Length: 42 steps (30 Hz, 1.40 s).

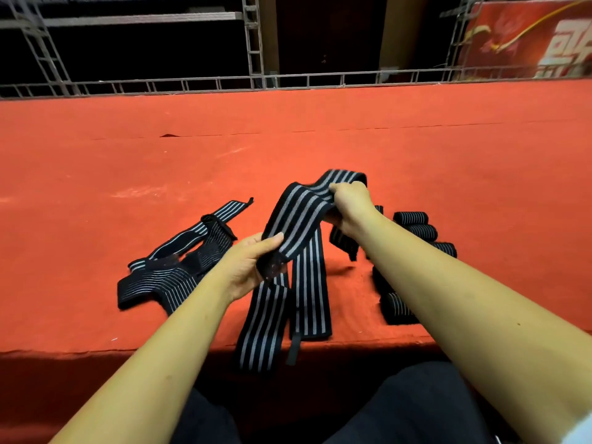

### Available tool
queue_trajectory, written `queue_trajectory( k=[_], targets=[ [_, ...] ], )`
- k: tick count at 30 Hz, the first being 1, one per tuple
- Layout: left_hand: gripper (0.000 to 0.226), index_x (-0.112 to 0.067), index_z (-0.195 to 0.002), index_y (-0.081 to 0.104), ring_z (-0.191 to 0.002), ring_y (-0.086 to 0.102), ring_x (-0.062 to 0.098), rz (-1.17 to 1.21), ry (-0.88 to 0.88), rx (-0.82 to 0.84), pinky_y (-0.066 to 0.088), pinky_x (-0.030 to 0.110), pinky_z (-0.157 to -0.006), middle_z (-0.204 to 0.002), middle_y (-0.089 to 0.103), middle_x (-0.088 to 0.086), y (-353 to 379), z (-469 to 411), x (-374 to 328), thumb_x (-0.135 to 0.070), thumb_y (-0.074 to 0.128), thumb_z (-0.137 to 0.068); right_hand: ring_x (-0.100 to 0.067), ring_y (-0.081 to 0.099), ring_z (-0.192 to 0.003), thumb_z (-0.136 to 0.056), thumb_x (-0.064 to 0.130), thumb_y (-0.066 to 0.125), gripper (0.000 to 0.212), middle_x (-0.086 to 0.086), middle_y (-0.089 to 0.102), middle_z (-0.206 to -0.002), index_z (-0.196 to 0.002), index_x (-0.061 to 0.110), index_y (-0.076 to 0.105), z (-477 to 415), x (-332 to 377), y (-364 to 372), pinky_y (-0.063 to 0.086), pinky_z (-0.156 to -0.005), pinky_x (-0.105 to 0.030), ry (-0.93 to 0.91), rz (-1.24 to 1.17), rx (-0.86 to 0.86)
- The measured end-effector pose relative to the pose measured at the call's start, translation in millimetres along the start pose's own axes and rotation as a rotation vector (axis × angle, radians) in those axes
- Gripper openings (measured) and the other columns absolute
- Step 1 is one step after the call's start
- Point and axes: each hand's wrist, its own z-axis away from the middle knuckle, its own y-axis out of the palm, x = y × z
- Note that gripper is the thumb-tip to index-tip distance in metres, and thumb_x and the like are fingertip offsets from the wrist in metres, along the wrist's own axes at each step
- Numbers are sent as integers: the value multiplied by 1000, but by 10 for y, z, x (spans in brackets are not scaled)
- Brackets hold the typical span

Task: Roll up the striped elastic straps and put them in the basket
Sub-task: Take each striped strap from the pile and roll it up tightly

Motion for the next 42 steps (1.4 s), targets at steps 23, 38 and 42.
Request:
queue_trajectory(
  k=[23,38,42],
  targets=[
    [66,-11,-118,64,-105,70,23,-34,-25,-128,47,34,-92,-109,74,14,-1,-300,-137,-64,33,-97,-21,67,-76,-96,7,60,14,-19,71,-88,-102,-3,68,183,-378,23,60,-74,-46,-559,655,515],
    [24,-22,-116,66,-109,67,12,-333,282,-2,50,37,-102,-113,74,-4,140,-497,165,-17,64,-93,-8,66,-94,-85,12,74,23,4,69,-97,-102,20,60,172,262,4,52,-94,-30,-750,397,320],
    [21,-18,-115,65,-102,69,15,-125,357,30,55,28,-83,-110,73,0,397,-453,-160,-14,57,-96,-13,59,-108,-86,26,75,23,0,66,-110,-106,23,63,142,220,-98,45,-95,-27,-824,830,264]
  ],
)
